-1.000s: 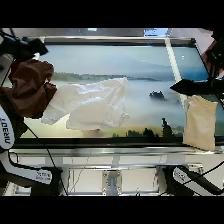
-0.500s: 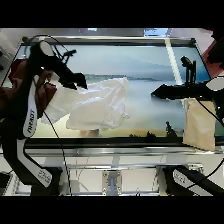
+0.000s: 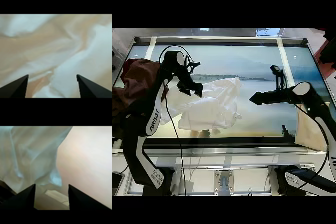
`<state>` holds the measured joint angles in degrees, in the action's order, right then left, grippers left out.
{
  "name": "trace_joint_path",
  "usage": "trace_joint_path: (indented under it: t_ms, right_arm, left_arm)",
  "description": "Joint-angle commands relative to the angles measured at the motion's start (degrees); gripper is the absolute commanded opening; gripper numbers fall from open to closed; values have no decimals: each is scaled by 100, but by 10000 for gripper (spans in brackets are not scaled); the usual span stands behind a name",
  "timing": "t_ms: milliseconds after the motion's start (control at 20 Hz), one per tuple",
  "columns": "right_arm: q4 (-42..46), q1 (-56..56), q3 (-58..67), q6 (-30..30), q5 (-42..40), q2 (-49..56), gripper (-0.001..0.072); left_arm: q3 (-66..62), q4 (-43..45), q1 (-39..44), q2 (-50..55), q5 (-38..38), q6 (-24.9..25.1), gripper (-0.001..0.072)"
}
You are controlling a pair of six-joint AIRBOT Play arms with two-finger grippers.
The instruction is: Fold the shirts.
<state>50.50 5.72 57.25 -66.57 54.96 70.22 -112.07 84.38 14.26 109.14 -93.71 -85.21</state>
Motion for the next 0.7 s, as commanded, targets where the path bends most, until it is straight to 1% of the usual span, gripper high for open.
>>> trace_joint_path:
  t_ms: [0,150,300,500,650]
  right_arm:
    - [-24,448,-289,-168,-750,378,476]
    - [-39,911,-299,-267,-1158,850,476]
    - [-345,1340,-297,-264,-1534,1276,476]
    - [-424,1606,-297,-260,-1539,1438,476]
    - [-448,1646,-297,-262,-1526,1440,476]
  left_arm:
    - [0,1211,-39,26,463,-354,695]
    - [0,1379,-160,31,925,-350,694]
    - [0,1471,-341,48,1174,-350,694]
    - [0,1652,-695,98,1266,-387,694]
    - [0,1486,-1016,166,1502,-562,694]
